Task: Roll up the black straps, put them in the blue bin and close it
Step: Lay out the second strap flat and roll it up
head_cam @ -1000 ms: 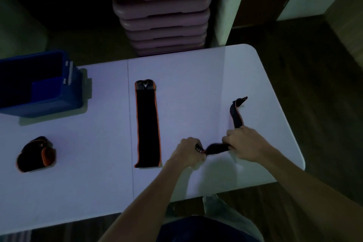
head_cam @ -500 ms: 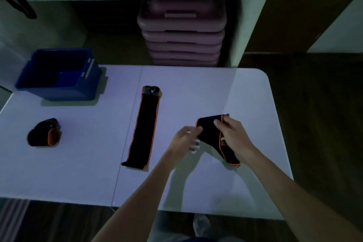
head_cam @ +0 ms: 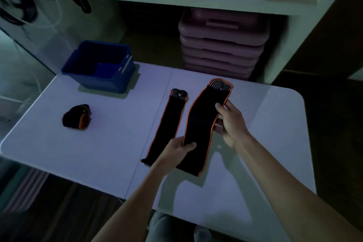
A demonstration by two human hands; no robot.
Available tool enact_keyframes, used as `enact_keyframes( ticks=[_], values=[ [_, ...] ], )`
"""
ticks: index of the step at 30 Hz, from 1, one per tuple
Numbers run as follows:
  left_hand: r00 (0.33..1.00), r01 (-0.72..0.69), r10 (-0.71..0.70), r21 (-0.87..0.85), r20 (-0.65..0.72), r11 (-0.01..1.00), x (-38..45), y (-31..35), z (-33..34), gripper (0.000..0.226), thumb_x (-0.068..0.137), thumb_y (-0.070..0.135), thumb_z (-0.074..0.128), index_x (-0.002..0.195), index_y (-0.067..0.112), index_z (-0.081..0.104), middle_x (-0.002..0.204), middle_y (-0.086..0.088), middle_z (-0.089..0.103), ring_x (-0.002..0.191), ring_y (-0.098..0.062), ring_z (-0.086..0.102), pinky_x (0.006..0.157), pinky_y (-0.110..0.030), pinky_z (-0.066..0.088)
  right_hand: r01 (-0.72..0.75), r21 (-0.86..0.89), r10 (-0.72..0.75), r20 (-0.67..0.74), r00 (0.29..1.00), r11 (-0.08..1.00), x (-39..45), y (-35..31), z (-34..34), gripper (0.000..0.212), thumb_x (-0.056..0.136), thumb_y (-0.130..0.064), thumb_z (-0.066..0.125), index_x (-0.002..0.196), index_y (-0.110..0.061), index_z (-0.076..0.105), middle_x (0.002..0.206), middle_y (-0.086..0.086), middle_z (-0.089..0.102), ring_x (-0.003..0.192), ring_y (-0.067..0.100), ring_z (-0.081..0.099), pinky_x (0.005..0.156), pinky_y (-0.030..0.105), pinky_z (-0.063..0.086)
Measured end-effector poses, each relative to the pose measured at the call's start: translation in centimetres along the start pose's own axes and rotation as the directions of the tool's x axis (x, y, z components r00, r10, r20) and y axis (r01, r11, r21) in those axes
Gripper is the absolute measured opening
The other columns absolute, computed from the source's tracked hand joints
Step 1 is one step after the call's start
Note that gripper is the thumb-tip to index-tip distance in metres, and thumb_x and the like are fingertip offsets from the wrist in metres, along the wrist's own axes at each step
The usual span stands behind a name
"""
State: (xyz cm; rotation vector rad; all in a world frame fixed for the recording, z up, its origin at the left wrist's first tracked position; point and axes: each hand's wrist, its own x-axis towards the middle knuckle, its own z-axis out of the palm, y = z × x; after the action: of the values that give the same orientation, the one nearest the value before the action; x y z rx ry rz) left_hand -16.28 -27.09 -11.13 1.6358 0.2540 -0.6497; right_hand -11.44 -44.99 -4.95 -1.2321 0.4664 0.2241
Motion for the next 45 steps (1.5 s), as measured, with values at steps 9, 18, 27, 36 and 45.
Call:
enact_keyframes(
  ticks=[9,18,27,36,45],
  values=[
    [0.960,0.225,-0.114,0.465,-0.255,0.856,2.9,-3.6,-8.5,0.024,0.094,0.032,0.064,0.097,0.008,0.069,0.091,-0.012,0.073,0.088,-0.026,0.069,0.072,-0.031,0.048,-0.125,-0.123,0.121,-0.036,0.992,0.984,4.0,4.5,6.8,0.020,0.098,-0.017,0.052,0.102,-0.024,0.070,0.092,0.004,0.072,0.076,0.024,0.069,0.057,0.033,0.055],
    [0.963,0.265,-0.204,0.737,-0.175,0.622,3.8,-4.7,-12.5,0.018,0.086,0.029,0.062,0.091,0.012,0.059,0.105,-0.018,0.069,0.098,-0.036,0.067,0.076,-0.037,0.053,-0.234,-0.111,0.218,-0.142,0.966,0.966,8.5,8.3,11.7,0.029,0.095,-0.004,0.053,0.118,-0.012,0.069,0.107,0.009,0.074,0.088,0.020,0.072,0.073,0.029,0.058],
    [0.951,0.170,-0.311,0.830,0.004,0.531,7.7,-1.7,-17.4,0.040,0.064,0.056,0.072,0.071,0.018,0.061,0.092,-0.006,0.073,0.089,-0.026,0.070,0.078,-0.034,0.058,-0.249,-0.138,0.197,-0.311,0.930,0.959,11.7,10.4,13.0,0.023,0.090,-0.005,0.052,0.102,-0.010,0.071,0.096,0.018,0.074,0.092,0.036,0.071,0.084,0.048,0.059],
    [0.991,-0.036,0.104,0.602,-0.078,0.797,17.3,3.9,-15.4,0.030,0.089,0.033,0.068,0.111,0.013,0.068,0.109,-0.009,0.072,0.103,-0.025,0.067,0.089,-0.031,0.052,-0.207,-0.418,-0.107,-0.613,0.782,0.885,13.9,11.0,13.2,0.014,0.078,-0.023,0.053,0.089,-0.019,0.060,0.085,0.004,0.066,0.081,0.027,0.064,0.075,0.040,0.055],
    [0.975,0.019,0.087,0.471,-0.202,0.882,22.2,5.8,-13.0,0.042,0.093,0.048,0.059,0.068,0.014,0.064,0.064,0.003,0.062,0.064,-0.014,0.058,0.054,-0.023,0.041,-0.150,-0.426,-0.125,-0.551,0.825,0.892,16.8,9.5,11.4,0.018,0.091,-0.030,0.058,0.086,-0.017,0.069,0.078,-0.002,0.069,0.074,0.017,0.064,0.062,0.028,0.045]
  ],
)
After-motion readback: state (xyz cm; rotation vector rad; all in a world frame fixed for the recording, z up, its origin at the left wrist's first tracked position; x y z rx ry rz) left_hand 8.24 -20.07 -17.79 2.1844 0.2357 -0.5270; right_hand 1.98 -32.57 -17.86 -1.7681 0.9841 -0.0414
